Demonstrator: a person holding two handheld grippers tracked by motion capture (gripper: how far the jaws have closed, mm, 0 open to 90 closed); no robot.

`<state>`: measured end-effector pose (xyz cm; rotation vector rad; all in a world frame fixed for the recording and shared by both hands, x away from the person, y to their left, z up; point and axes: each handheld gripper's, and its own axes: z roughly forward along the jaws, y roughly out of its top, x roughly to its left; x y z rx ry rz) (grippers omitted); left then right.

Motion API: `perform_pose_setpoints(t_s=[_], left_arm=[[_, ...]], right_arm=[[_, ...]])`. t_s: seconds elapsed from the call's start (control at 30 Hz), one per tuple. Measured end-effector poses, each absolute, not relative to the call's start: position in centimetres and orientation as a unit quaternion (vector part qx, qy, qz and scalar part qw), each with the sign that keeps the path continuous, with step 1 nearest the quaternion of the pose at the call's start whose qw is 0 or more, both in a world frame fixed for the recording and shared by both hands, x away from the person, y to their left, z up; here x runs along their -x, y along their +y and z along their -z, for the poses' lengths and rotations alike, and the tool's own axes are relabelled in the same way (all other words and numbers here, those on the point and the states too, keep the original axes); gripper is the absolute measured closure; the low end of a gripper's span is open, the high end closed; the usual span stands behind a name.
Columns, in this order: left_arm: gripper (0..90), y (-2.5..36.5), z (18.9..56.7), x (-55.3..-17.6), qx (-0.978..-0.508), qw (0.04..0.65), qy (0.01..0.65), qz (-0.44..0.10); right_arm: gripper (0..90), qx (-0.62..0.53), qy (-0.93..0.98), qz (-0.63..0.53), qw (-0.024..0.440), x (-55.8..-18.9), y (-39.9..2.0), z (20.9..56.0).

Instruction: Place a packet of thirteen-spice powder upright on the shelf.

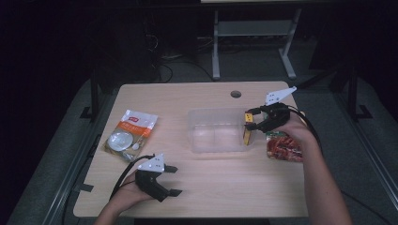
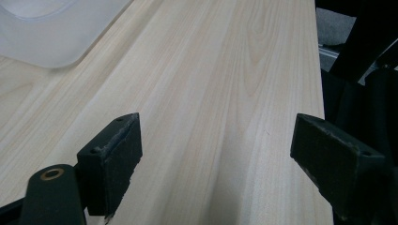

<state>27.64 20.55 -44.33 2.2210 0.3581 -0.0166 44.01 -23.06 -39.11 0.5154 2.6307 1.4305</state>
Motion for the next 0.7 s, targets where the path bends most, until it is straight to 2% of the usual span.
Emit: perform_pose_setpoints(t_s=[0.27, 0.5, 0.7], left_arm=[[16.5, 20.9, 44.3, -27.9, -0.890, 0.432, 0.148, 0.005], [16.9, 21.8, 44.1, -28.6, -0.886, 0.435, 0.160, -0.002], [16.9, 23.1, 44.3, -29.0, -0.879, 0.439, 0.184, -0.022]], right_arm=[[14.0, -0.192, 0.861, -0.466, 0.070, -43.2, -22.9, 38.0], [9.3, -0.204, 0.859, -0.463, 0.084, -41.8, -23.1, 36.9], [9.4, -0.226, 0.847, -0.467, 0.112, -39.2, -23.7, 36.4]])
